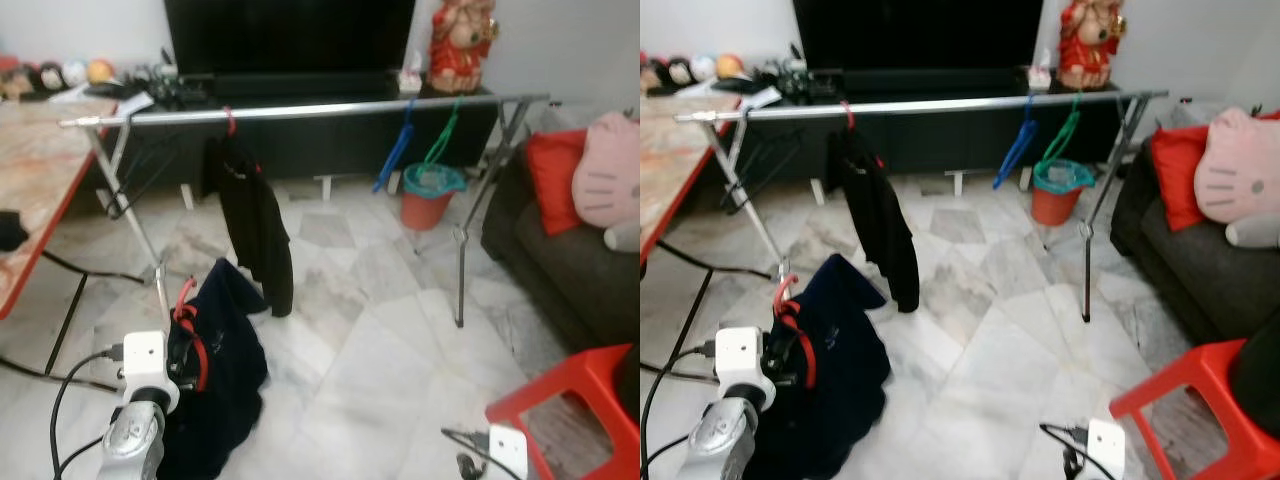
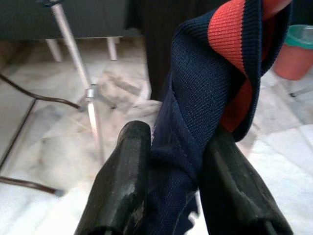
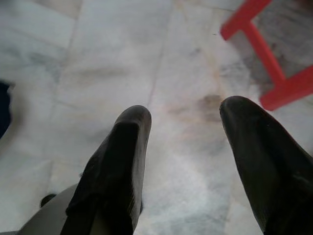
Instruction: Hang hanger
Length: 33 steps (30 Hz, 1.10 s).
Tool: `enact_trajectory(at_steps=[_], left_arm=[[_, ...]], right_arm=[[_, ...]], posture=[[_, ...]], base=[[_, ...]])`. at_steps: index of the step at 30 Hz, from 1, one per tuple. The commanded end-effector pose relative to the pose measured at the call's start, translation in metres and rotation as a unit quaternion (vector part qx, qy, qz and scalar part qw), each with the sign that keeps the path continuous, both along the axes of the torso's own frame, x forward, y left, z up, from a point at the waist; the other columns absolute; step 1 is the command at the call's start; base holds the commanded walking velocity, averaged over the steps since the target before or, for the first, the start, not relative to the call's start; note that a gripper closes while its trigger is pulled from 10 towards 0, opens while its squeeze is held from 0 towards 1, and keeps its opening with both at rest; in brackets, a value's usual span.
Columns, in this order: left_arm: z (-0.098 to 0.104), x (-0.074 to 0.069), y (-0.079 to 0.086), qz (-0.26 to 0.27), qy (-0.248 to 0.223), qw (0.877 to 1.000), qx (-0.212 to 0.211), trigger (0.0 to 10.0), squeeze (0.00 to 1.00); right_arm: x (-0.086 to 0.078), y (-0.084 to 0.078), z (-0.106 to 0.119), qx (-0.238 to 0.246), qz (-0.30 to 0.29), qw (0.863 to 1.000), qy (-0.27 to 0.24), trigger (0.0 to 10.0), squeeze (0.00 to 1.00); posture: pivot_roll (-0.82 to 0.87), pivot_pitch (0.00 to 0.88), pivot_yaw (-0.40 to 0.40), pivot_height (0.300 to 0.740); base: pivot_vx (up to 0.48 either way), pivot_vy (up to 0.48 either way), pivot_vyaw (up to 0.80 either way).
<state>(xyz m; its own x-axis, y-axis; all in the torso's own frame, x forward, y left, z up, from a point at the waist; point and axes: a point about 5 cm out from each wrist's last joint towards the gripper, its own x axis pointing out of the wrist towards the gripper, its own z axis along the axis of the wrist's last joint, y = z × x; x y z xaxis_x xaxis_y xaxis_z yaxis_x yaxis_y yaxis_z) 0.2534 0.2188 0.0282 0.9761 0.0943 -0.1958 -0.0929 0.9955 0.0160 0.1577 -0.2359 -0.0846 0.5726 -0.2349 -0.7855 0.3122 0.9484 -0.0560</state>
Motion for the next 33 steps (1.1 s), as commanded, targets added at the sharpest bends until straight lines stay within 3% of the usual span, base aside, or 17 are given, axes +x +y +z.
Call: enact_trajectory(at_steps=[1,7,25,30,33], left_arm=[[0.009,0.003,0.005,0.003,-0.017,1.0,0.01,10.0,0.0],[0.008,0.006,-0.004,-0.002,-0.016,1.0,0.002,10.0,0.0],[0.005,0.004,-0.007,-0.001,-0.01,1.0,-0.004,10.0,0.0],[0.003,0.004,-0.009,0.006,-0.009,1.0,-0.009,10.0,0.0],[0.003,-0.004,-0.005,0.0,-0.011,1.0,-0.009,10.0,0.0]], right_arm=[[0.007,0.003,0.002,0.001,0.004,1.0,-0.009,10.0,0.0],[0.007,0.004,0.002,0.001,0.012,1.0,-0.008,10.0,0.0],[0.006,0.006,0.001,0.0,0.031,1.0,-0.003,10.0,0.0],[0.006,0.006,0.001,-0.001,0.033,0.999,-0.002,10.0,0.0],[0.005,0.007,0.001,0.001,0.03,1.0,-0.003,10.0,0.0]], posture=[[-0.11,0.0,-0.031,0.74],[-0.12,0.0,-0.03,0.74],[-0.12,0.0,-0.031,0.74],[-0.12,0.0,-0.031,0.74],[-0.12,0.0,-0.031,0.74]], base=[[0.307,0.0,0.0],[0.415,0.0,0.0],[0.379,0.0,0.0],[0.049,0.0,0.0],[0.0,0.0,0.0]])
